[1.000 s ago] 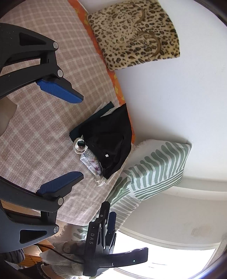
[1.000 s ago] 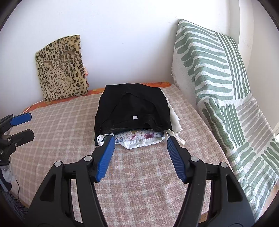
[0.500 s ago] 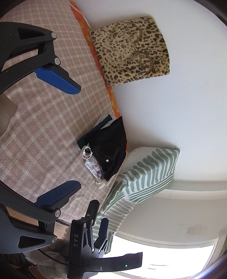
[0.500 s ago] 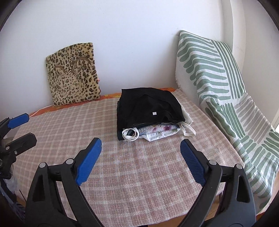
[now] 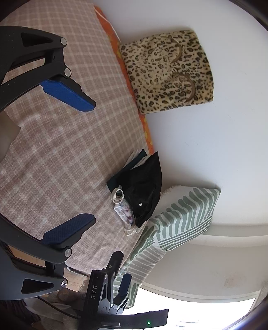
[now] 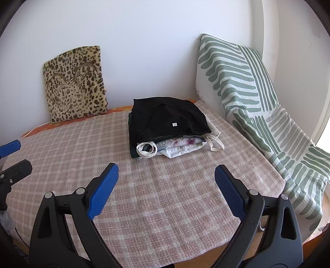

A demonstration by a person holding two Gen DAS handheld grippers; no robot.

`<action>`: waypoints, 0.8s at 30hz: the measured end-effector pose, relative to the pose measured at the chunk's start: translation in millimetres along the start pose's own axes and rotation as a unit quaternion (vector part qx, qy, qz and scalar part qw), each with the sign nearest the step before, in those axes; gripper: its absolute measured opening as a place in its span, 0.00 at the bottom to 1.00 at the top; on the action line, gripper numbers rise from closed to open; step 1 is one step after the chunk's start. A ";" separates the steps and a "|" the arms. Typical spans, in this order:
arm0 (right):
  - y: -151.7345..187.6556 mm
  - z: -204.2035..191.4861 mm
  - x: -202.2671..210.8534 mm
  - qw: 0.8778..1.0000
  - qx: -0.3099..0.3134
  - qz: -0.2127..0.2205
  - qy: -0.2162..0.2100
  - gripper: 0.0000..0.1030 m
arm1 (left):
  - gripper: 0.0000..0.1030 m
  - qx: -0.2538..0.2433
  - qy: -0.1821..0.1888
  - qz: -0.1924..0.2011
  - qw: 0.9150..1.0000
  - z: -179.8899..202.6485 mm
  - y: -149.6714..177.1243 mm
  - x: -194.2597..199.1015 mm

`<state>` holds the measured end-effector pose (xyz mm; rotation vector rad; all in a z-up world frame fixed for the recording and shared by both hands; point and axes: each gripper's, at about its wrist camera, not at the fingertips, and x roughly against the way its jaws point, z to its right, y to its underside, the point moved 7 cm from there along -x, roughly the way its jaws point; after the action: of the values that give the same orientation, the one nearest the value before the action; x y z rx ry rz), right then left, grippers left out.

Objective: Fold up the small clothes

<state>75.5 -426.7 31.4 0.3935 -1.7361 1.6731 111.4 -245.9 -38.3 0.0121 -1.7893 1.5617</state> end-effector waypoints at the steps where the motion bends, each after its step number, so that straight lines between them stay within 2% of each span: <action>1: -0.1 1.3 -0.7 1.000 -0.004 -0.002 -0.002 0.93 | 0.96 0.000 -0.003 -0.002 1.000 -1.1 1.8 -0.8; 10: -3.3 13.5 -0.4 0.999 -0.036 -0.001 -0.007 0.93 | 0.96 0.009 -0.004 -0.009 1.000 -4.7 4.6 -5.1; 24: -4.6 16.1 -2.4 0.999 -0.040 -0.001 -0.010 0.93 | 0.96 0.013 0.001 -0.010 1.000 -4.5 3.5 -5.4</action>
<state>76.0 -443.3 34.3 0.3760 -1.8088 1.5984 116.0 -243.7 -44.3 0.0408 -1.7614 1.5707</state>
